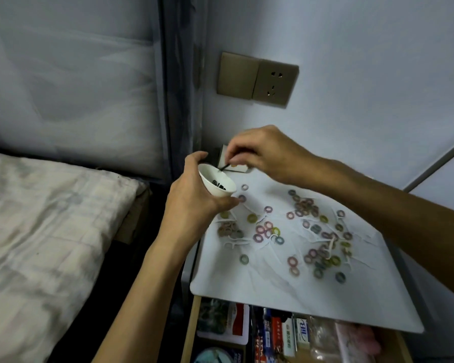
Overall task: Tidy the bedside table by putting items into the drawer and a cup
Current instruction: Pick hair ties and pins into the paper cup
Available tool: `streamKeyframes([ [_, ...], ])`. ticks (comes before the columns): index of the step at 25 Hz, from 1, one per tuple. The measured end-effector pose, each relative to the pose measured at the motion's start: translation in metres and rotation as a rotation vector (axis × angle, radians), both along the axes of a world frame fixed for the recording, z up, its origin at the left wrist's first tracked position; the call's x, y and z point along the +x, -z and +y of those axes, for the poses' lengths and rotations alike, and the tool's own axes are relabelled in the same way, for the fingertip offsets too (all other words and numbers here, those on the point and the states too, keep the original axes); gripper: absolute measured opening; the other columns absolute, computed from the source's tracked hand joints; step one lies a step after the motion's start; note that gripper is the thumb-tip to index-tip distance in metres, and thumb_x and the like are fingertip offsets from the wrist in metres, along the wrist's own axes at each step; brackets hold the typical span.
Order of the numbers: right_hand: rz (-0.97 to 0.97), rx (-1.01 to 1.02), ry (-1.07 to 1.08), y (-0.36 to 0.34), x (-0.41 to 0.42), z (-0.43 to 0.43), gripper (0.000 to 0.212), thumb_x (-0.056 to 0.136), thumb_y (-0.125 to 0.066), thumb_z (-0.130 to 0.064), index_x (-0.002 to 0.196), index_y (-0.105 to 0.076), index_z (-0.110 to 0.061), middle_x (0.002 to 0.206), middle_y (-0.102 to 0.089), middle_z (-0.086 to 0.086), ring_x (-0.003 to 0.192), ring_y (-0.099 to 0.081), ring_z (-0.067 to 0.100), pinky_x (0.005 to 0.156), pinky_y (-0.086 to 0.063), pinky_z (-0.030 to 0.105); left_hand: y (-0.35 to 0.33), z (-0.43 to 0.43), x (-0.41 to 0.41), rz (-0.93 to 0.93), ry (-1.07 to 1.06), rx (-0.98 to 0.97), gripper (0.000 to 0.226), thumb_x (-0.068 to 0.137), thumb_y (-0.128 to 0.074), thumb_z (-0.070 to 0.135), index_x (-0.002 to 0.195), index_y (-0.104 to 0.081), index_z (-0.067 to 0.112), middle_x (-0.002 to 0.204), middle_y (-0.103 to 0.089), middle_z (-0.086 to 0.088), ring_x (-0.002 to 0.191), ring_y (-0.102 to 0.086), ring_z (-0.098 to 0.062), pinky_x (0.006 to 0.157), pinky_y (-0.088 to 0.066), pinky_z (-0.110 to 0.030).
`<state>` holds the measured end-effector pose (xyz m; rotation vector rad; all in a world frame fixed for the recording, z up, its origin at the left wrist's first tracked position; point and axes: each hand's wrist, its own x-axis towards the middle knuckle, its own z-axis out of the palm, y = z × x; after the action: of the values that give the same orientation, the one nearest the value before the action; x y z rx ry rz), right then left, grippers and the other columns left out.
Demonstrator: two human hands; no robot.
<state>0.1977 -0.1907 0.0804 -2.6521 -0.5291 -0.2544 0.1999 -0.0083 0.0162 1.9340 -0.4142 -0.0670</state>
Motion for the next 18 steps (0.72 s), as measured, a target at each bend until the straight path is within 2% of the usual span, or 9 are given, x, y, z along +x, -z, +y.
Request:
streamKeyframes([
  [3,0.088,-0.131,-0.090,-0.007,-0.020,0.011,0.005,0.086,-0.070,-0.013,0.091,-0.072,-0.013,0.083,-0.061,-0.012,0.074,-0.057,-0.007,0.072,-0.041,0.006,-0.007,-0.007,-0.013,0.010,0.069,0.001,0.090,0.060,-0.089,0.026,0.135,-0.041,0.031,0.094,-0.062,0.016,0.081,-0.059,0.004,0.059,-0.044,-0.011],
  [6,0.008,0.023,0.116,-0.009,-0.045,-0.001,0.005,0.086,-0.071,-0.017,0.091,-0.072,-0.015,0.082,-0.065,-0.008,0.072,-0.058,0.001,0.069,-0.043,0.012,-0.016,-0.012,-0.027,0.038,0.114,-0.057,0.090,0.059,-0.091,0.022,0.134,-0.043,0.032,0.103,-0.061,0.016,0.085,-0.059,0.004,0.058,-0.046,-0.008],
  [7,0.010,0.109,0.242,-0.009,-0.056,-0.007,0.006,0.086,-0.072,-0.020,0.091,-0.072,-0.017,0.079,-0.065,-0.009,0.069,-0.058,0.001,0.067,-0.043,0.014,-0.019,-0.014,-0.033,0.047,0.133,-0.078,0.090,0.058,-0.091,0.021,0.133,-0.044,0.032,0.106,-0.060,0.014,0.088,-0.059,0.001,0.059,-0.048,-0.010],
  [9,0.124,0.252,0.442,-0.007,-0.084,-0.014,0.012,0.087,-0.069,-0.031,0.091,-0.070,-0.020,0.073,-0.067,-0.008,0.060,-0.059,0.002,0.061,-0.045,0.017,-0.026,-0.021,-0.050,0.058,0.180,-0.107,0.088,0.058,-0.092,0.019,0.132,-0.045,0.032,0.109,-0.061,0.010,0.089,-0.062,-0.006,0.061,-0.056,-0.023],
  [11,0.265,0.311,0.502,-0.003,-0.112,-0.013,0.020,0.092,-0.061,-0.038,0.091,-0.069,-0.020,0.067,-0.068,-0.005,0.053,-0.061,0.006,0.054,-0.047,0.022,-0.033,-0.026,-0.067,0.075,0.246,-0.112,0.087,0.059,-0.092,0.018,0.131,-0.044,0.032,0.110,-0.061,0.006,0.087,-0.065,-0.012,0.055,-0.059,-0.033],
  [14,0.324,0.409,0.586,-0.006,-0.152,-0.015,0.026,0.094,-0.057,-0.028,0.083,-0.066,-0.007,0.050,-0.061,-0.003,0.045,-0.055,0.009,0.048,-0.041,0.025,-0.043,-0.044,-0.091,0.043,0.368,-0.081,0.086,0.060,-0.092,0.020,0.130,-0.043,0.032,0.106,-0.060,0.007,0.082,-0.065,-0.014,0.054,-0.056,-0.028],
  [16,0.290,0.431,0.662,-0.007,-0.175,-0.021,0.025,0.090,-0.055,-0.019,0.077,-0.060,0.003,0.048,-0.058,0.000,0.044,-0.056,0.012,0.050,-0.041,0.028,-0.049,-0.054,-0.109,0.059,0.437,-0.046,0.091,0.058,-0.093,0.028,0.132,-0.041,0.035,0.109,-0.059,0.007,0.088,-0.065,-0.018,0.059,-0.059,-0.033],
  [18,0.262,0.401,0.705,-0.007,-0.197,-0.024,0.022,0.088,-0.055,-0.015,0.070,-0.060,-0.003,0.051,-0.060,0.000,0.047,-0.060,0.013,0.050,-0.044,0.028,-0.052,-0.056,-0.125,0.054,0.477,0.007,0.095,0.056,-0.089,0.049,0.136,-0.039,0.038,0.119,-0.056,0.006,0.102,-0.061,-0.016,0.072,-0.060,-0.036],
])
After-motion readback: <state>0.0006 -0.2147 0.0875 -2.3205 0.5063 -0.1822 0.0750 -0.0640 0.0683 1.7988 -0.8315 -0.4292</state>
